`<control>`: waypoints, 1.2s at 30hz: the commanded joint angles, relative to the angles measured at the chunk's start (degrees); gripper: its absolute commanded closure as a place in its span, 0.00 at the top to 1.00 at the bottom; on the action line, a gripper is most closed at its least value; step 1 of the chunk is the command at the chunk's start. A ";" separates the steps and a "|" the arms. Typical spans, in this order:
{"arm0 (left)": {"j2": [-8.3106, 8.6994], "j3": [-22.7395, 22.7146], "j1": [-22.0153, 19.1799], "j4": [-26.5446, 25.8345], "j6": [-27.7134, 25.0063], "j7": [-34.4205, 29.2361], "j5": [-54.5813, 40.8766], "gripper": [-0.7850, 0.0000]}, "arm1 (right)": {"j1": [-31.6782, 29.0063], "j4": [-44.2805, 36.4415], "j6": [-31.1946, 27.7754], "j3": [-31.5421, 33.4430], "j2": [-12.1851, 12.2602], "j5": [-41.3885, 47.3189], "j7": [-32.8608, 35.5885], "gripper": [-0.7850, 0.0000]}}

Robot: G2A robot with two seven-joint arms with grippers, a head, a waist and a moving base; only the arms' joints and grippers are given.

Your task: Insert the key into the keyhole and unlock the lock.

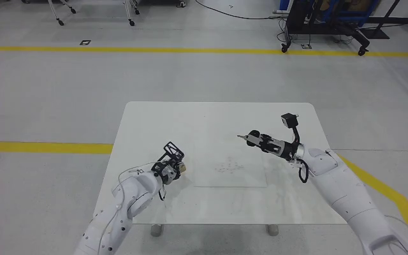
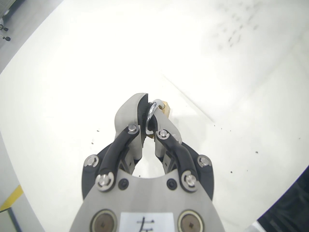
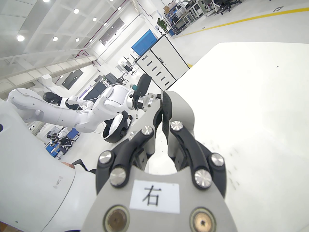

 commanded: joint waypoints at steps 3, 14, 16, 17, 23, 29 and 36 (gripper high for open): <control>-0.02 -0.12 0.10 0.13 0.29 0.00 -0.47 0.00 | 0.00 0.00 0.00 0.00 0.00 0.00 0.00 0.00; -1.98 -2.03 -5.25 12.74 -1.60 0.78 -38.10 0.00 | -1.61 -1.75 2.12 -0.24 -0.34 1.09 -2.60 0.00; -3.23 -0.23 -9.54 18.62 -0.52 -1.11 -49.93 0.00 | -1.48 -1.37 3.43 -0.59 -0.73 0.91 -4.10 0.00; -3.91 0.92 -11.85 21.24 -0.08 -2.09 -54.95 0.00 | -1.41 -1.60 3.32 -0.96 -1.03 1.16 -4.96 0.00; -7.80 7.37 -22.63 35.42 -0.13 -3.57 -73.04 0.00 | -0.62 -0.42 2.91 -1.97 -2.45 0.05 -9.71 0.00; -10.54 12.81 -29.51 42.34 -3.61 -8.67 -77.85 0.00 | -0.63 -0.20 4.04 -2.05 -3.41 -1.43 -14.40 0.00; -10.54 12.81 -29.51 42.34 -3.61 -8.67 -77.85 0.00 | -0.63 -0.20 4.04 -2.05 -3.41 -1.43 -14.40 0.00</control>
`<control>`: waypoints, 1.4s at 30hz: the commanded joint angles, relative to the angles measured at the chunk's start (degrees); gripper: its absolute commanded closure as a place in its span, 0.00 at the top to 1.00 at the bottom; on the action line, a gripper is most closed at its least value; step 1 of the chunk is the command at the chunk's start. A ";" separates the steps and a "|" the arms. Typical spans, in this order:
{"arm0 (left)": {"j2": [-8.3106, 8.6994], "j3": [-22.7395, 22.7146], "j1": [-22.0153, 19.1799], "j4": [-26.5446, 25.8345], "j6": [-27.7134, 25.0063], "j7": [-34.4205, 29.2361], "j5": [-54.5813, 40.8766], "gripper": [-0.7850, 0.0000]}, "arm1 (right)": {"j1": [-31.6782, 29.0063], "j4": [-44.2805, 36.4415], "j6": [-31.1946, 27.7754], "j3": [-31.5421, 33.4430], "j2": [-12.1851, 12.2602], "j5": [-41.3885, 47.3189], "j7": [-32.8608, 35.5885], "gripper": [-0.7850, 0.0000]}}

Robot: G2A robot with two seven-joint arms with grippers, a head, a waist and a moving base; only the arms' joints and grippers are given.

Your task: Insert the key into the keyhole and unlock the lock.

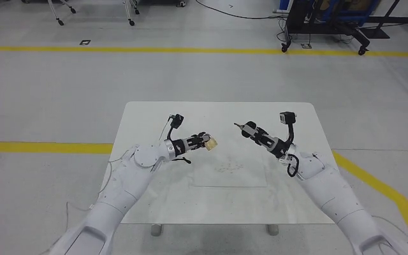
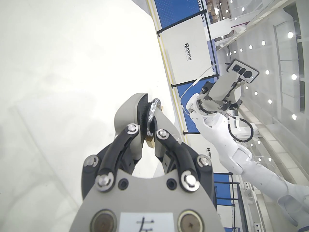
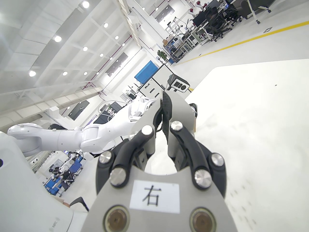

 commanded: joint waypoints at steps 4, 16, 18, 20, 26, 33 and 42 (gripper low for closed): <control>-0.10 -3.94 4.17 1.07 0.92 -1.93 -15.90 0.00 | -0.43 -0.93 0.55 -0.06 -0.14 0.71 -0.67 0.00; -4.41 -4.37 1.11 15.05 12.26 -20.39 -50.68 0.00 | 1.54 -0.21 2.50 -7.36 -5.25 6.91 -7.07 0.00; -4.98 -3.63 -0.47 17.06 12.75 -20.96 -50.50 0.00 | 2.37 1.16 2.39 -8.27 -6.10 5.87 -7.99 0.00; -5.47 -3.06 -1.76 18.55 13.80 -21.82 -50.58 0.00 | 3.01 2.10 2.23 -8.90 -6.77 4.09 -8.70 0.00; -6.82 -2.21 -4.81 22.46 14.78 -22.00 -50.99 0.00 | 3.52 4.23 1.94 -9.17 -7.97 0.17 -10.44 0.00; -8.72 -1.40 -6.50 25.66 14.71 -21.56 -52.66 0.00 | 1.88 2.40 5.13 -7.48 -7.88 -4.19 -10.50 0.00; -10.46 -0.74 -7.73 29.09 14.13 -21.56 -53.43 0.00 | -0.90 -3.10 10.34 -3.33 -6.35 -6.40 -8.29 0.00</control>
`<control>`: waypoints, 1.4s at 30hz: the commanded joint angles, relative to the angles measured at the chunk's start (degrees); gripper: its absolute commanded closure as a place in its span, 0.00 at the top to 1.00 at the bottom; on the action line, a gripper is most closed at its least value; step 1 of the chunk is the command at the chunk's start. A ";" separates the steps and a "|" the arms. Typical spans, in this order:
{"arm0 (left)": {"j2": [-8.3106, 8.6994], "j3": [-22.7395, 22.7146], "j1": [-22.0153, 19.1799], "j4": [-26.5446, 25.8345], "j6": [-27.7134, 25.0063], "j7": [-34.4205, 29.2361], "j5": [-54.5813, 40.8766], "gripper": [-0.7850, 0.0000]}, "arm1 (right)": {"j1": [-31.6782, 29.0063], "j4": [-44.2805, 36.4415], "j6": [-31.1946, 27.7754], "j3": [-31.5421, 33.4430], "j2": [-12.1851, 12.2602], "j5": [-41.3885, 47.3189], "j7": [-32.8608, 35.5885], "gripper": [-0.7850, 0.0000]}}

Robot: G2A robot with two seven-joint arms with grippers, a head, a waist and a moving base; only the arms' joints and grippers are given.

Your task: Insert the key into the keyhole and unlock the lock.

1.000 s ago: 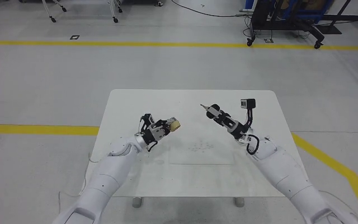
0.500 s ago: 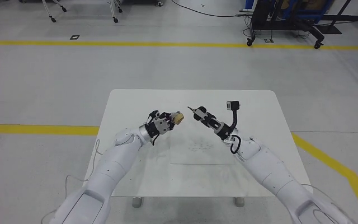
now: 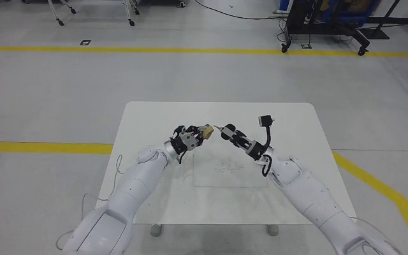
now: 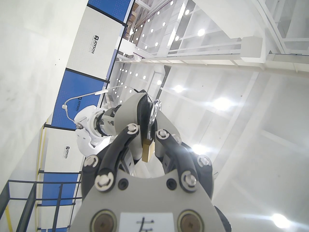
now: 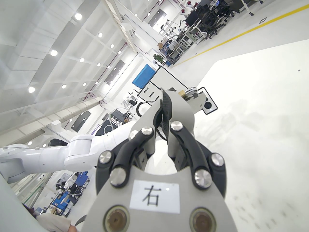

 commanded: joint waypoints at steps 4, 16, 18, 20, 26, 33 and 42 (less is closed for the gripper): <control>0.01 0.00 0.01 -0.03 0.01 0.00 0.01 0.00 | 0.05 0.12 -0.10 -0.08 -0.03 0.04 -0.04 0.00; 0.43 -0.29 0.50 -1.78 -2.85 5.14 2.55 0.00 | -1.81 -1.79 1.77 2.09 0.55 1.01 0.56 0.00; 0.81 -1.36 1.22 -3.03 -2.64 7.70 2.27 0.00 | -3.55 -4.00 4.33 3.56 1.31 0.87 3.79 0.00; 1.01 -1.31 1.56 -4.60 -2.05 9.79 4.00 0.00 | -5.40 -6.95 8.25 5.42 2.21 -0.97 6.40 0.00; 1.18 -1.12 2.68 -8.10 -0.62 14.81 7.66 0.00 | -12.50 -18.54 20.63 10.23 3.88 -7.00 4.78 0.00; 1.79 -1.74 3.87 -10.62 -0.03 16.42 11.24 0.00 | -14.63 -22.16 27.70 9.49 3.14 -2.46 3.40 0.00; 2.07 -2.35 5.01 -13.12 0.74 18.26 13.99 0.00 | -12.22 -18.14 29.05 7.08 1.61 0.10 2.50 0.00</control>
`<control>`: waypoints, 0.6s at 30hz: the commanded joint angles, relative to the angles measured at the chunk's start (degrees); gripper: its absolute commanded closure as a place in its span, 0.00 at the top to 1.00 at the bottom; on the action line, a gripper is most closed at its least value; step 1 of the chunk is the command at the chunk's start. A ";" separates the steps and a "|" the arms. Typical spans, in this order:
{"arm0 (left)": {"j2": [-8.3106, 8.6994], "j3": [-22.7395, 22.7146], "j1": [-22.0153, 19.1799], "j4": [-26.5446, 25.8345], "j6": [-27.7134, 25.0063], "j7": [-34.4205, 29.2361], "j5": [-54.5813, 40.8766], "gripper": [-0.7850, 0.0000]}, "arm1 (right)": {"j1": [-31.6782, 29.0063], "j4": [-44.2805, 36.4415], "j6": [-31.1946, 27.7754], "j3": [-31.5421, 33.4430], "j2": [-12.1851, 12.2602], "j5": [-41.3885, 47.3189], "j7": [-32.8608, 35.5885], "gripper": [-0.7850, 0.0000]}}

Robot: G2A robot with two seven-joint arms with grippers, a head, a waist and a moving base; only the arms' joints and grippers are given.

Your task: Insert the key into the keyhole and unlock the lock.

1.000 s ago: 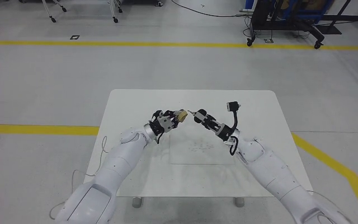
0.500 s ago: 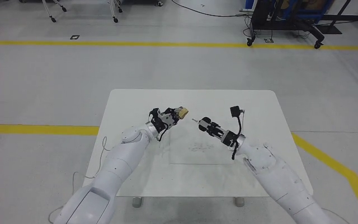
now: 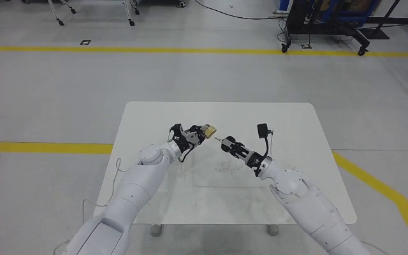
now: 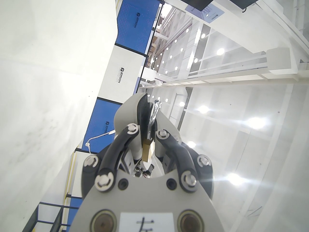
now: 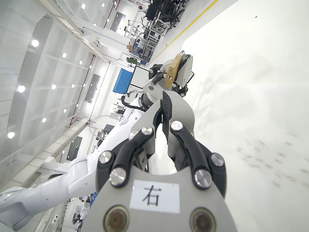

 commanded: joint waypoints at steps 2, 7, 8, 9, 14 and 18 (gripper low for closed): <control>0.05 -0.35 0.28 -0.44 0.18 0.27 0.27 0.00 | 0.54 1.28 -0.31 -0.65 -0.45 0.95 -0.08 0.00; 0.09 -0.32 0.60 -1.30 0.02 1.32 2.33 0.00 | 0.98 2.49 -1.16 -1.09 -1.07 1.69 -0.90 0.00; 0.09 -0.39 0.68 -1.45 0.10 1.39 2.43 0.00 | 1.02 2.58 -1.26 -1.10 -1.17 1.59 -1.15 0.00; 0.09 -0.49 0.77 -1.63 0.14 1.38 2.47 0.00 | 1.03 2.66 -1.26 -1.09 -1.26 1.51 -1.46 0.00; 0.12 -0.83 1.03 -2.09 0.16 1.44 3.23 0.00 | 1.24 3.35 -0.65 -0.89 -1.67 1.17 -2.75 0.00; 0.12 -1.07 1.17 -2.35 0.40 1.50 3.68 0.00 | 1.39 3.50 -0.37 -0.82 -1.96 0.71 -2.99 0.00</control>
